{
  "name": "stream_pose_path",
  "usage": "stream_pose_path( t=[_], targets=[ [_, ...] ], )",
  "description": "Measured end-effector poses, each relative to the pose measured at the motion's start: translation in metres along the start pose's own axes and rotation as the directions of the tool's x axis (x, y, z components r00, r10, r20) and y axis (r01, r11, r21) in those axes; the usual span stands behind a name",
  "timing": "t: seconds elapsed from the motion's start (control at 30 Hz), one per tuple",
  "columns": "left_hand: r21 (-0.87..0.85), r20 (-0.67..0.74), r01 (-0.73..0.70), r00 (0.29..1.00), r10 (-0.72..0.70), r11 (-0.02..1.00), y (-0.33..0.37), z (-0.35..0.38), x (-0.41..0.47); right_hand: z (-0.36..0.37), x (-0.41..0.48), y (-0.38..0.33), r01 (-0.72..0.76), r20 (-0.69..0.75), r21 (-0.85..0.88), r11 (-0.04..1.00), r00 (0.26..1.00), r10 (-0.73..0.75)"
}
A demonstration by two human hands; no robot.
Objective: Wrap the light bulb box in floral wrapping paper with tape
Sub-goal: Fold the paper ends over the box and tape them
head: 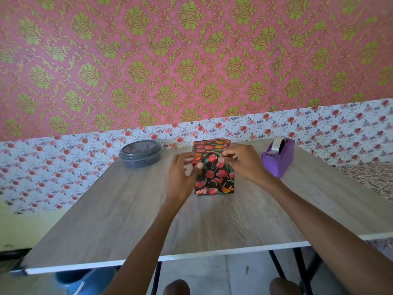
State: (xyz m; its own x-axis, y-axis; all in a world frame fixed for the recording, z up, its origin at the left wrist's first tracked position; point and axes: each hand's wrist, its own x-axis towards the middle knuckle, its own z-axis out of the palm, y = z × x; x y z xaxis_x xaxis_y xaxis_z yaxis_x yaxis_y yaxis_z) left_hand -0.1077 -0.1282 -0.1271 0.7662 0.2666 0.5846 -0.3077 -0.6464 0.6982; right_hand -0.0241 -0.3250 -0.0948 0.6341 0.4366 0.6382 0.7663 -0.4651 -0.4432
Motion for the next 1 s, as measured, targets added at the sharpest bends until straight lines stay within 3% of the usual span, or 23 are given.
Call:
stream_pose_path(
  t=[0.13, 0.3, 0.37, 0.5, 0.57, 0.67, 0.73, 0.83, 1.0],
  targets=[
    [0.133, -0.019, -0.185, 0.982, 0.19, 0.974, 0.025, -0.009, 0.01, -0.002, 0.0, -0.002, 0.0, 0.037, -0.049, 0.999, 0.999, 0.001],
    [0.384, 0.066, -0.257, 0.966, 0.251, 0.887, 0.039, -0.008, 0.022, -0.006, -0.005, -0.009, -0.046, 0.036, -0.094, 0.994, 0.998, 0.05],
    [0.378, 0.058, -0.242, 0.97, 0.238, 0.894, 0.041, -0.007, 0.025, -0.005, -0.006, -0.011, -0.031, 0.048, -0.158, 0.987, 0.998, 0.039],
    [0.007, 0.067, -0.018, 0.998, 0.018, 1.0, 0.052, -0.006, 0.021, -0.002, -0.007, -0.014, -0.046, 0.008, -0.161, 0.986, 0.999, 0.048],
    [-0.177, 0.181, 0.189, 0.971, -0.157, 0.966, 0.056, -0.005, 0.023, -0.001, -0.006, -0.015, -0.067, -0.004, -0.162, 0.985, 0.998, 0.067],
    [-0.084, 0.269, 0.321, 0.919, -0.289, 0.943, 0.057, -0.005, 0.034, 0.002, -0.005, -0.015, -0.08, 0.004, -0.162, 0.984, 0.997, 0.081],
    [-0.006, 0.227, 0.279, 0.936, -0.27, 0.96, 0.057, -0.002, 0.039, 0.002, -0.005, -0.016, -0.091, -0.007, -0.159, 0.983, 0.996, 0.091],
    [-0.021, 0.172, 0.196, 0.967, -0.189, 0.98, 0.061, 0.0, 0.039, 0.003, -0.006, -0.017, -0.118, -0.04, -0.163, 0.98, 0.993, 0.113],
    [0.098, 0.141, -0.057, 0.989, 0.043, 0.993, 0.058, -0.001, 0.036, 0.002, -0.002, -0.022, -0.156, -0.024, -0.213, 0.965, 0.988, 0.155]
  ],
)
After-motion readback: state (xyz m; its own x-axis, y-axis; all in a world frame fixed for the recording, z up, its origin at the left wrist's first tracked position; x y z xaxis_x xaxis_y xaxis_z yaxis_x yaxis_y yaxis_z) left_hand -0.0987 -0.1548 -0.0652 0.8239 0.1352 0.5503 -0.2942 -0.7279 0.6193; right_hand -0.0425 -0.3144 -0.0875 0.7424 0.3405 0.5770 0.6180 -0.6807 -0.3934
